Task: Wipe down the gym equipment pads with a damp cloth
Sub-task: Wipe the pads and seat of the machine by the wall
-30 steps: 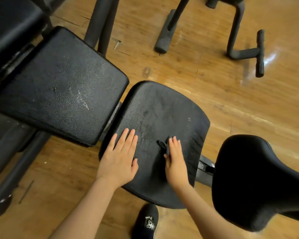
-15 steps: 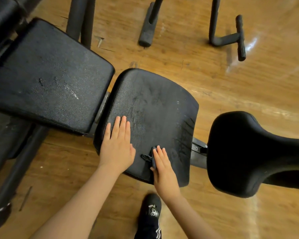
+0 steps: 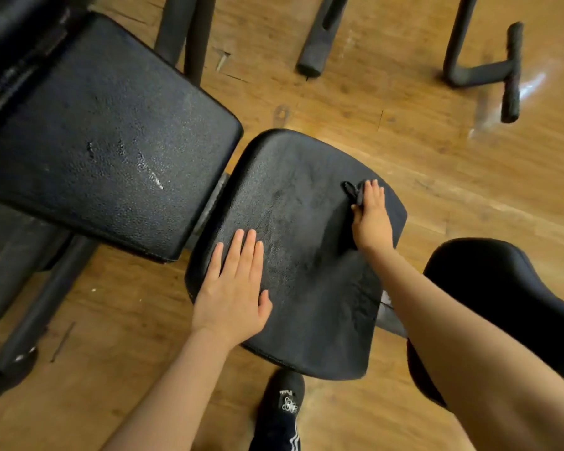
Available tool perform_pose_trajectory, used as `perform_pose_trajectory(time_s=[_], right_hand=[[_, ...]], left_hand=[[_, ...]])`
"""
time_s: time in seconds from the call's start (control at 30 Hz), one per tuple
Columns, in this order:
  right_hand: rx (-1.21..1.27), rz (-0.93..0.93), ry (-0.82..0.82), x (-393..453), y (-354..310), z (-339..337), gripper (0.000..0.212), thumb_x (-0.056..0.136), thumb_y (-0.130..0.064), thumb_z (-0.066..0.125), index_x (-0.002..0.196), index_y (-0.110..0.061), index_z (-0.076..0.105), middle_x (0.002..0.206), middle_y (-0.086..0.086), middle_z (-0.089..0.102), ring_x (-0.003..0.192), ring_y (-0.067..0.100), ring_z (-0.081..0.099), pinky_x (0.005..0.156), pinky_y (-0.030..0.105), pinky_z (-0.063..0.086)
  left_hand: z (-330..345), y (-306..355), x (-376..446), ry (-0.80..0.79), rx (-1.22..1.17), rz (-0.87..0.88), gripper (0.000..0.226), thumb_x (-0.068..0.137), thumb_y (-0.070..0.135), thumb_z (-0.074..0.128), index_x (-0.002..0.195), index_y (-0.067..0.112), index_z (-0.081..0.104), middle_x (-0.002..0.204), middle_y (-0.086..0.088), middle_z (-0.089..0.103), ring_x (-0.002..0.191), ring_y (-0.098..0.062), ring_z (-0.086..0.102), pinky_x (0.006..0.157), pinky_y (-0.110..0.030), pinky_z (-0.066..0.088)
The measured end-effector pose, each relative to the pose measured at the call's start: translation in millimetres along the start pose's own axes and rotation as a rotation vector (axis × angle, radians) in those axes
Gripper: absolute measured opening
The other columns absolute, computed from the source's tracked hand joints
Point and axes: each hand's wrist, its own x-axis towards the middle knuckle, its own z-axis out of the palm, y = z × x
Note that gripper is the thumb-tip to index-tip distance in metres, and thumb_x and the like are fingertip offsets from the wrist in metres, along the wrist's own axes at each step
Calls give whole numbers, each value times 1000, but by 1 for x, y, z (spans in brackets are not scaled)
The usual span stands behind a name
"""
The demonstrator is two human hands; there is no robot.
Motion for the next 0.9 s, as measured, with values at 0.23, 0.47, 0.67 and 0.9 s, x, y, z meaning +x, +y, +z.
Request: perform_pose_trajectory(time_s=[0.23,0.47,0.67,0.9], right_hand=[[60,-15,29,30,13,-10,53,98,-8,39,147,-9,18,157,5,8,144,18,2,110,20,9],[122,67,35,-16,32,9,54,99,-8,38,148,-9,16,157,3,8,144,17,1,113,26,11],[182,-66,-13,-114,33,40,56,95,-2,45,145,-10,24,148,-9,9,142,12,3,108,8,0],[164,-89,-43,-204,26,59,57,94,-5,48,145,-15,23,146,-13,8,139,7,-1,102,-1,-4]], left_hand=[[-1,0,1,7,-7,-1,75,77,36,32,138,-5,42,149,-24,34,139,-35,26,115,-49,6],[1,1,1,24,-1,2,75,76,36,33,138,-6,42,148,-24,36,138,-36,28,113,-52,14],[0,1,0,43,-13,2,75,76,36,33,136,-7,44,146,-25,38,137,-37,28,111,-52,16],[-1,1,0,63,98,-6,72,81,37,39,141,-4,39,150,-22,34,140,-36,28,113,-50,12]])
